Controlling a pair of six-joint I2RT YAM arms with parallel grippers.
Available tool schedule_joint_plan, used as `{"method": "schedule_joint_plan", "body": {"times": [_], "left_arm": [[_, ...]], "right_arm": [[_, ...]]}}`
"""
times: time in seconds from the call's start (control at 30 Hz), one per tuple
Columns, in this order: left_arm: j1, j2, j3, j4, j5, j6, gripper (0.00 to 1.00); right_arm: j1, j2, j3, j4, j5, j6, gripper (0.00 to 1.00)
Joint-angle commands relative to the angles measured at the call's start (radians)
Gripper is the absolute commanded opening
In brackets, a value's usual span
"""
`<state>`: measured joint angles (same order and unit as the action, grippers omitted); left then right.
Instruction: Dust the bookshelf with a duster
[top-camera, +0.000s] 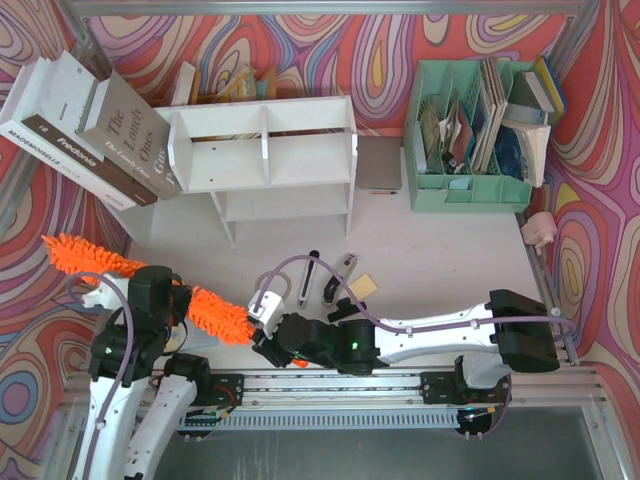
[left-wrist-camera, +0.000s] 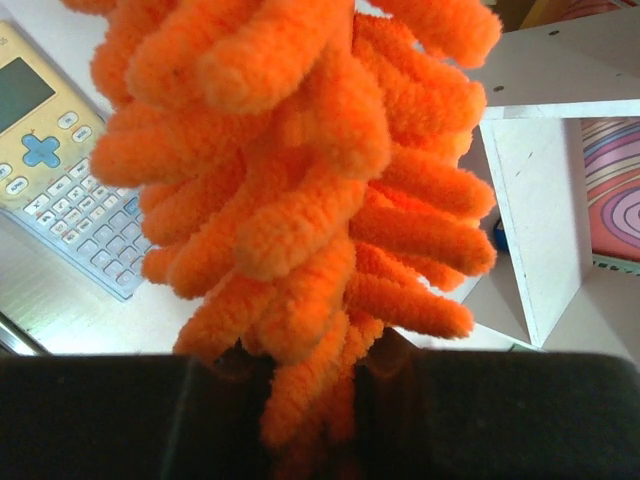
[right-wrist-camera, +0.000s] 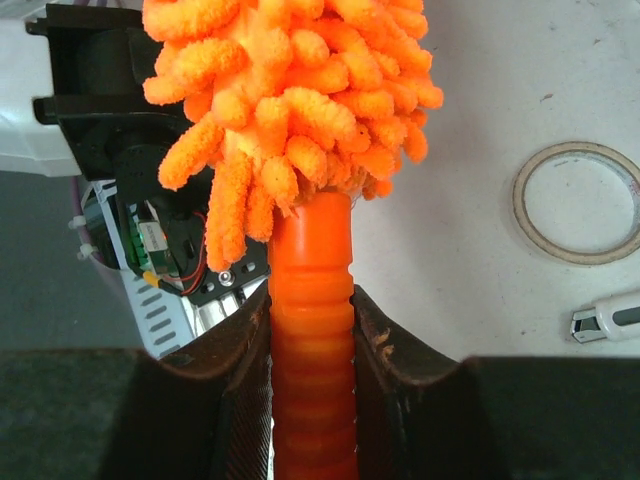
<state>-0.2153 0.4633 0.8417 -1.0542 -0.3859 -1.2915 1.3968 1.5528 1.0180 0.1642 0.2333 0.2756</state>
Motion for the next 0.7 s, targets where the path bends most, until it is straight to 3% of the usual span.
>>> {"method": "schedule_joint_plan", "body": {"times": [0.0, 0.43, 0.5, 0.67], "left_arm": [[0.004, -0.019, 0.034, -0.016, 0.045, -0.051, 0.0], [0.004, -0.036, 0.023, -0.028, 0.024, -0.052, 0.0], [0.004, -0.041, 0.022, -0.034, 0.019, -0.053, 0.0], [0.004, -0.042, 0.031, -0.044, -0.006, -0.055, 0.0]], "right_arm": [[0.007, 0.017, 0.019, 0.009, 0.039, -0.012, 0.3], [0.007, -0.024, -0.001, 0.0, 0.07, -0.001, 0.01], [0.007, -0.026, -0.002, 0.001, 0.068, 0.001, 0.07], [0.008, -0.035, 0.01, 0.002, 0.01, 0.004, 0.41]]}}
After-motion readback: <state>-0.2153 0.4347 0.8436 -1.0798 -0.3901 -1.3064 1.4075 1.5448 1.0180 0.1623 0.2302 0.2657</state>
